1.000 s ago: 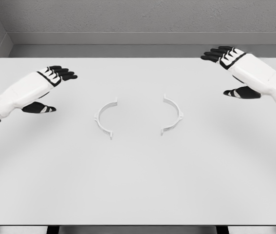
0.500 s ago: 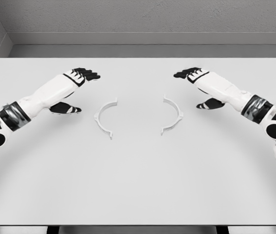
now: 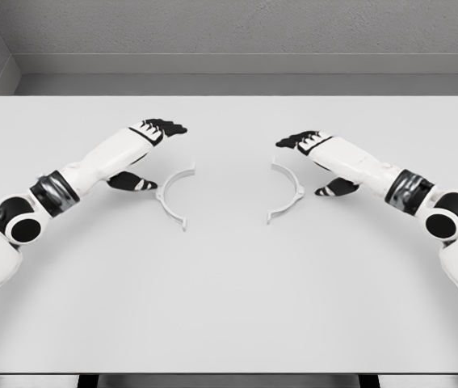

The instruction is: Assemble PVC drainage pipe clamps

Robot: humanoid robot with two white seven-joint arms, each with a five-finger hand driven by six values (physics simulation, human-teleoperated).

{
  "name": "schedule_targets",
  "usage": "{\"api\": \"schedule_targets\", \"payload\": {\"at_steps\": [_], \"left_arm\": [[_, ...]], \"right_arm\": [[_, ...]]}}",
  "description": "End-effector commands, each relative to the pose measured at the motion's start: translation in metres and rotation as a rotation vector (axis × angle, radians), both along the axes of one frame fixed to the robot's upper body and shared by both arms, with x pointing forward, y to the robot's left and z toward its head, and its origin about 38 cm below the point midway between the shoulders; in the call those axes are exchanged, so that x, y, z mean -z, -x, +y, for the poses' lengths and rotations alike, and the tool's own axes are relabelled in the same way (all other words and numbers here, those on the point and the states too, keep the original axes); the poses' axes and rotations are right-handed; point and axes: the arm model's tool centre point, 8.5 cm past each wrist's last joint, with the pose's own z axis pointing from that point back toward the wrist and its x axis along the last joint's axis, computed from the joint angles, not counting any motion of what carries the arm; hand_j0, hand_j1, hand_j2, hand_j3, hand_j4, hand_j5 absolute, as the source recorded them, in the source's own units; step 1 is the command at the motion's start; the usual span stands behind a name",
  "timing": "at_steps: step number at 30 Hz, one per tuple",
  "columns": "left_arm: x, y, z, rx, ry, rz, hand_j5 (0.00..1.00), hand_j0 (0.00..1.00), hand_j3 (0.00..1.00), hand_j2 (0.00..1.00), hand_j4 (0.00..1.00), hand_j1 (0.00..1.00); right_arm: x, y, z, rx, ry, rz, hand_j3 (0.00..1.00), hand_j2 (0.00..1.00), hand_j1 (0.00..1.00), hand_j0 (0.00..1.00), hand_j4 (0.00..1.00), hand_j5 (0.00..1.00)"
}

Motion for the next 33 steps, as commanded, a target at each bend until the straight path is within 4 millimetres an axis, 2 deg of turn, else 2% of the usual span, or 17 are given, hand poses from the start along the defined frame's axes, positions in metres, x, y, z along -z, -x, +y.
{"api": "schedule_targets", "payload": {"at_steps": [1,9,15,20,33], "left_arm": [[0.002,-0.001,0.002,-0.009,0.007,0.007,1.00,1.00,1.00,1.00,1.00,1.00],[0.011,-0.005,0.016,-0.047,-0.011,0.038,1.00,1.00,1.00,1.00,1.00,1.00],[0.015,-0.005,0.013,-0.047,-0.009,0.047,1.00,1.00,1.00,1.00,1.00,1.00],[0.016,-0.005,0.013,-0.048,-0.009,0.048,1.00,1.00,1.00,1.00,1.00,1.00],[0.025,-0.003,0.005,-0.035,-0.008,0.070,1.00,1.00,1.00,1.00,1.00,1.00]], "right_arm": [[0.009,0.000,0.000,0.005,-0.003,0.029,1.00,1.00,1.00,1.00,1.00,1.00],[0.007,-0.001,-0.002,0.011,-0.005,0.024,1.00,1.00,1.00,1.00,1.00,1.00],[0.001,-0.004,0.000,0.008,-0.010,0.012,1.00,1.00,1.00,1.00,1.00,1.00],[0.005,-0.009,0.009,0.005,-0.029,0.024,1.00,1.00,1.00,1.00,1.00,1.00],[0.006,-0.012,0.013,0.004,-0.036,0.030,1.00,1.00,1.00,1.00,1.00,1.00]]}}
